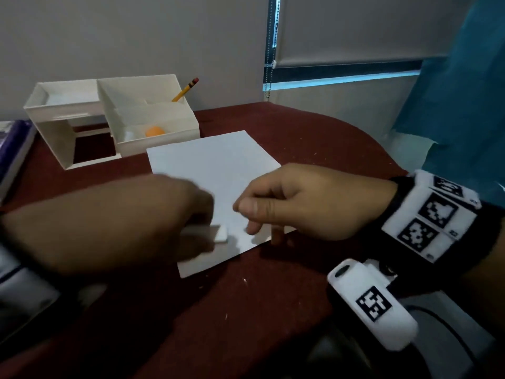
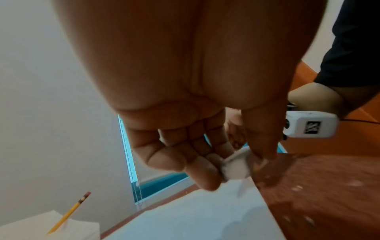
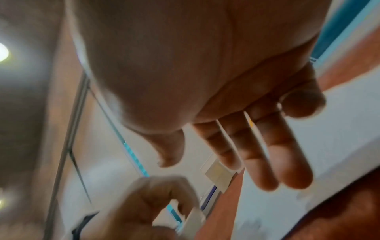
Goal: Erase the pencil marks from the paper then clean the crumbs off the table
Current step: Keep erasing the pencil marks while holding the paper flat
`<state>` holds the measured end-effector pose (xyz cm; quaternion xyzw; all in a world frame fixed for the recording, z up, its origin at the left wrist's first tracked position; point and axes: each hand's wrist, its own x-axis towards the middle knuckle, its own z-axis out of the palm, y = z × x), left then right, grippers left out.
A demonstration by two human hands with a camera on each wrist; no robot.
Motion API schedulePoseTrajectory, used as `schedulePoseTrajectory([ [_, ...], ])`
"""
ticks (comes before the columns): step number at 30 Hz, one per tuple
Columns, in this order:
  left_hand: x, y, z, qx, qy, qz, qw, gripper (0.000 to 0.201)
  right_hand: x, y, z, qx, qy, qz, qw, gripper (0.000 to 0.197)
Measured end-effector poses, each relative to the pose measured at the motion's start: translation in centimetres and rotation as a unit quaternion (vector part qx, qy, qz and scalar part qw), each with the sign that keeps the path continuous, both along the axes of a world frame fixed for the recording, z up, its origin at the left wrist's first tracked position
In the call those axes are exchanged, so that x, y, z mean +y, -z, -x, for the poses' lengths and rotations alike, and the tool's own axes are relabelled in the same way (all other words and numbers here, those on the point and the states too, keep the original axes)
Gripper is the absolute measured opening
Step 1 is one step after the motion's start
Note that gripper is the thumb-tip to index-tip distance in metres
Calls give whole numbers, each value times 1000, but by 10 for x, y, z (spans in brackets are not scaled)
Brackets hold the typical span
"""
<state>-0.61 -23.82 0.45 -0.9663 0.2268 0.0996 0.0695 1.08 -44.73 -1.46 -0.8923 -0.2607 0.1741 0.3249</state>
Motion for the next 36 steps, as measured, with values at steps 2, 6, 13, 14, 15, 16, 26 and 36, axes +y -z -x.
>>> schedulePoseTrajectory([
  [2, -12, -3, -10, -38, 24, 70, 997, 33, 2, 6, -13, -26, 13, -30, 999, 28],
  [6, -37, 2, -40, -93, 54, 114, 988, 34, -7, 12, -42, -76, 57, -21, 995, 15],
  [13, -28, 41, -69, 57, -27, -15, 998, 95, -26, 23, -65, -112, 97, 198, 969, 14],
  [14, -29, 44, -67, 75, -30, -38, 996, 93, -24, 22, -64, -115, 86, 220, 965, 12],
  [15, -30, 46, -66, 90, -33, -53, 994, 90, -20, 22, -63, -120, 73, 241, 960, 12],
  [16, -32, 49, -66, 103, -37, -60, 992, 89, -16, 20, -61, -124, 55, 256, 957, 14],
  [26, -30, 58, -71, 120, -30, -77, 989, 96, -4, 18, -73, -173, 1, 331, 928, 27],
  [36, -29, 59, -70, 117, -32, -76, 990, 97, -4, 16, -72, -158, -33, 329, 930, 26],
])
